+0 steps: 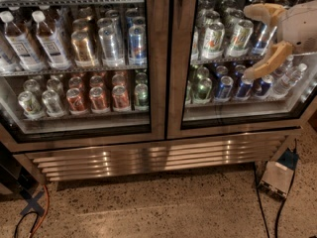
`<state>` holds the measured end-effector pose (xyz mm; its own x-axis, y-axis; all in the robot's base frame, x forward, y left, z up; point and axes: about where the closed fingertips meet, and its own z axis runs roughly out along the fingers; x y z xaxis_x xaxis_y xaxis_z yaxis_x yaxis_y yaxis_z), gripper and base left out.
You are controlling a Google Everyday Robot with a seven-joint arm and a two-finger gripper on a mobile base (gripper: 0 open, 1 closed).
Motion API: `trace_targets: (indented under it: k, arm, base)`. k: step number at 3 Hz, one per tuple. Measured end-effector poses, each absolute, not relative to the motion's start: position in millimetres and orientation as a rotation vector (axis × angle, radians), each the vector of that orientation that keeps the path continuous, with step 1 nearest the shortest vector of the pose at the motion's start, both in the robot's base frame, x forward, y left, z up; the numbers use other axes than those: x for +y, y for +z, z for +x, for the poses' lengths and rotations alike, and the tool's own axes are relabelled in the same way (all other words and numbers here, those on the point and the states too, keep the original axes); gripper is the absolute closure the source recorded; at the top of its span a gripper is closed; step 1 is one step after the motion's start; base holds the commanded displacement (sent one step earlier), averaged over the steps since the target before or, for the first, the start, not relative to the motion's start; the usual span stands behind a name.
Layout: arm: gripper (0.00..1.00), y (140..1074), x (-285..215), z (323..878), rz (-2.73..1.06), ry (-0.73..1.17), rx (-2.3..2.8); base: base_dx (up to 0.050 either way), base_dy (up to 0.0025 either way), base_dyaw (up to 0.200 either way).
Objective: Open right fridge door
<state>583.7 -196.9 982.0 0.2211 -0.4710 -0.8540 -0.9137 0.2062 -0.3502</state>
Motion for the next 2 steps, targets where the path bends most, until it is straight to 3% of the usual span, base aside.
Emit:
trace_targets:
  k: [2]
  arm:
    - [0.0, 983, -160, 542, -1.489, 0.583, 1.306]
  base:
    - [0.0, 0.0, 0.0]
